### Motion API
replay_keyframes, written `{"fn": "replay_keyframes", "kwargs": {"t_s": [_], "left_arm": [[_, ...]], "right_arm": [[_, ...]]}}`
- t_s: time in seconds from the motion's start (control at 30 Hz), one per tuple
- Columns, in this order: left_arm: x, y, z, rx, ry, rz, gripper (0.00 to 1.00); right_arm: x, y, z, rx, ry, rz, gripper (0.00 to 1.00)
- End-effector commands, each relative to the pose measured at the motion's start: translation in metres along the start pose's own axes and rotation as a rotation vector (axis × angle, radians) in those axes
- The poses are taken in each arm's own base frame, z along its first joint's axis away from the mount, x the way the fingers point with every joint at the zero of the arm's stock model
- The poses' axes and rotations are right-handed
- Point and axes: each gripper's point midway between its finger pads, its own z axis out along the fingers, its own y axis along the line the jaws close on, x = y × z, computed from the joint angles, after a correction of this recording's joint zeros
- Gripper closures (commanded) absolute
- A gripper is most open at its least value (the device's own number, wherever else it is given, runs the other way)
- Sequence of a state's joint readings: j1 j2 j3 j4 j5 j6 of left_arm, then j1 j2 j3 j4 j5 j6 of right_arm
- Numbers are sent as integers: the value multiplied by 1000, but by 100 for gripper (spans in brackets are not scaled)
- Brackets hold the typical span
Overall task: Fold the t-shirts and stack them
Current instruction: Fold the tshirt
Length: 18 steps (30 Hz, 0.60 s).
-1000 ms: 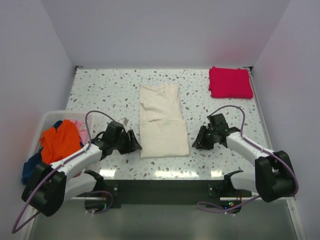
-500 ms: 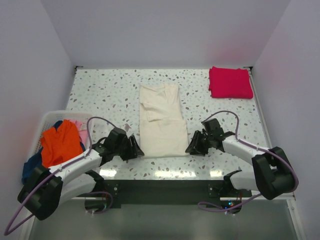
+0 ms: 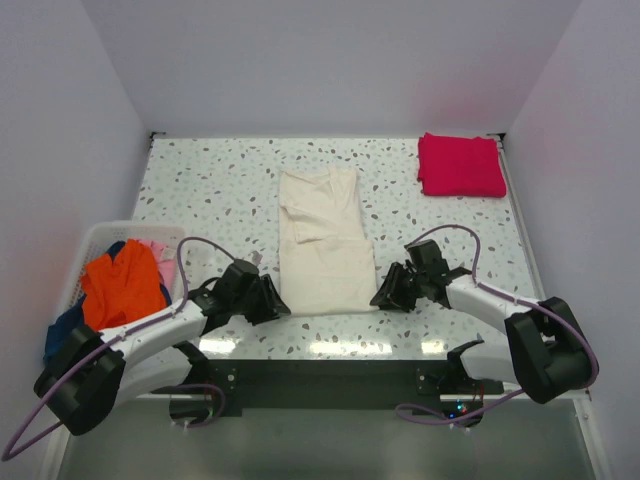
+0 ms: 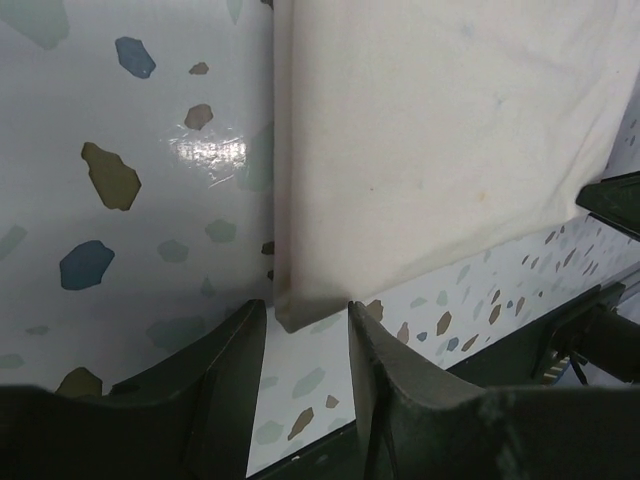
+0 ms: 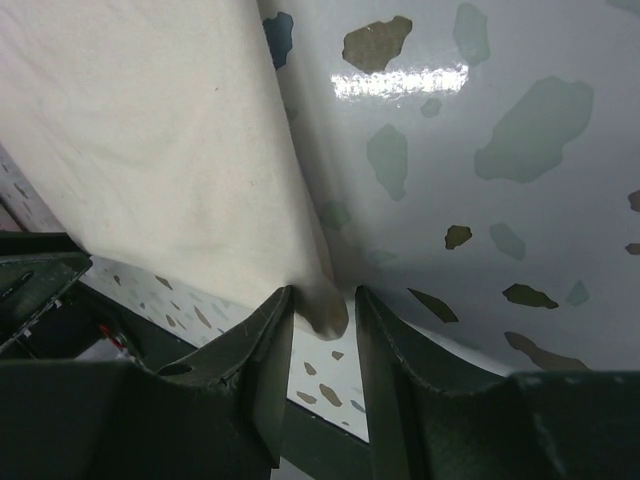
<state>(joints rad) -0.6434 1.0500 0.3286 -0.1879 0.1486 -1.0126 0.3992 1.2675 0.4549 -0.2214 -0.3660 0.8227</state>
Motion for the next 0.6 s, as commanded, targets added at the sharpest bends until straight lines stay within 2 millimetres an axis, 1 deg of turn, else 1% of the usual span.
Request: {"fn": "replay_keyframes", "kwargs": {"t_s": [0.0,0.1,0.2,0.27,0.3,0.33,0.37,0.4,0.43,0.47,0.5,0.57], "left_arm": [[10,24,9,-79,16,-15,56],[10,17,12,-52,17,-16,59],[11,16,14,-50,18,-19,62],[10,14,14,-46,14,-20,65],[9,12,13,-42,11,-18,73],[8,11,13,-40,10,-13,77],[7,7,12,-31,5,-9,82],[6,5,12,-25,2,1,91],[4,3,11,-19,-2,7,94],[3,-1,9,-10,-4,15,96],[4,0,8,-15,-1,22,100],[4,-8,3,-4,-5,40,100]], "right_arm": [[13,-17,5,50,29,14,64],[15,-17,6,51,36,10,65],[16,-17,7,51,42,4,66],[17,-18,8,53,48,5,71],[17,-17,8,49,49,3,74],[18,-17,8,50,51,4,81],[17,-15,7,44,50,-7,84],[18,-16,6,51,56,-8,87],[17,-15,5,45,53,-15,92],[16,-11,2,31,49,-32,95],[18,-11,0,32,54,-38,99],[18,-6,-6,9,46,-69,100]]}}
